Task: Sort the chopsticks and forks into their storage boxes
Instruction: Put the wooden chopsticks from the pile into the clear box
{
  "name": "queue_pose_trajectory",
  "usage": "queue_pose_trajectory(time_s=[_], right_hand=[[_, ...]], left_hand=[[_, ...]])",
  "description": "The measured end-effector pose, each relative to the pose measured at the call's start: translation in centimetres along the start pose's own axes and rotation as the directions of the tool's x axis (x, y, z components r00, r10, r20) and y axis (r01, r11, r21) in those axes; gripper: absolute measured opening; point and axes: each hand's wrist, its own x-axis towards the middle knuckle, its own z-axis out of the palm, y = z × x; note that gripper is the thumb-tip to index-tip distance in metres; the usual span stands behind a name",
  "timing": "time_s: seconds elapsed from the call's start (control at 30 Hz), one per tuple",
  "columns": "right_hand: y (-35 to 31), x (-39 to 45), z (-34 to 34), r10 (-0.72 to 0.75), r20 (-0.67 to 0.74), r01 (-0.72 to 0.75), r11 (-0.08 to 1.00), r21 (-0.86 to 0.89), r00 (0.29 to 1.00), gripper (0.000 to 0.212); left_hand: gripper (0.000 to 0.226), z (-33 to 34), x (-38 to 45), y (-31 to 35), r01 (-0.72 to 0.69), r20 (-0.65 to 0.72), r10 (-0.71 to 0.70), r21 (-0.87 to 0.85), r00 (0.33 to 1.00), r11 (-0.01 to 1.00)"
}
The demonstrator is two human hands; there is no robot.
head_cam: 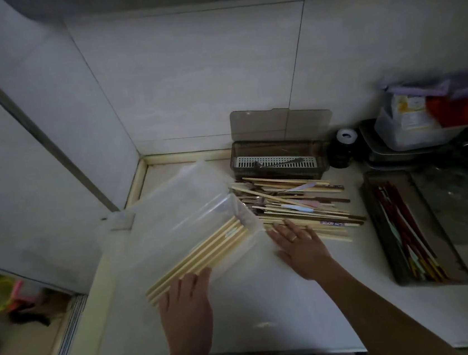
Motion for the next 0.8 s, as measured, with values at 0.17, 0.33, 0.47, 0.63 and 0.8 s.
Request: queue_pose_trajectory(time_s=[0.17, 0.33, 0.47, 0.63, 0.8], right_hand=[[0.0, 0.0, 0.0, 0.012, 0.021, -0.012, 1.0, 0.0, 1.0, 0.055], [0.2, 0.1, 0.2, 0.004, 0.017, -0.004, 1.0, -0.015, 1.0, 0.07], [0.1, -0.1, -0.1, -0.001, 0.003, 0.001, 1.0, 0.01, 1.0, 0.056], [0.7, -0.6, -2.6, 0.102, -0.182, -0.089, 0.993, 0.081, 0.978, 0.043], [2.8, 0.0, -3.4, 0.208, -0.072, -0.208, 0.978, -0.004, 0.976, 0.046]], left_hand=[[0.041, 0.8, -2.2, -0.9, -0.068, 0.004, 0.068, -0.025, 0.998, 0.997], [0.04, 0.7, -2.6, -0.4, -0.049, 0.192, 0.056, -0.042, 0.98, 0.998], [0.04, 0.2, -0.5, 0.4, -0.029, 0.335, 0.031, -0.01, 0.942, 1.0], [0.035, 1.0, 0.6, 0.9, -0.023, 0.354, 0.04, -0.051, 0.935, 0.998], [0.044, 1.2, 1.1, 1.0, 0.009, 0.438, 0.043, -0.117, 0.898, 0.993]])
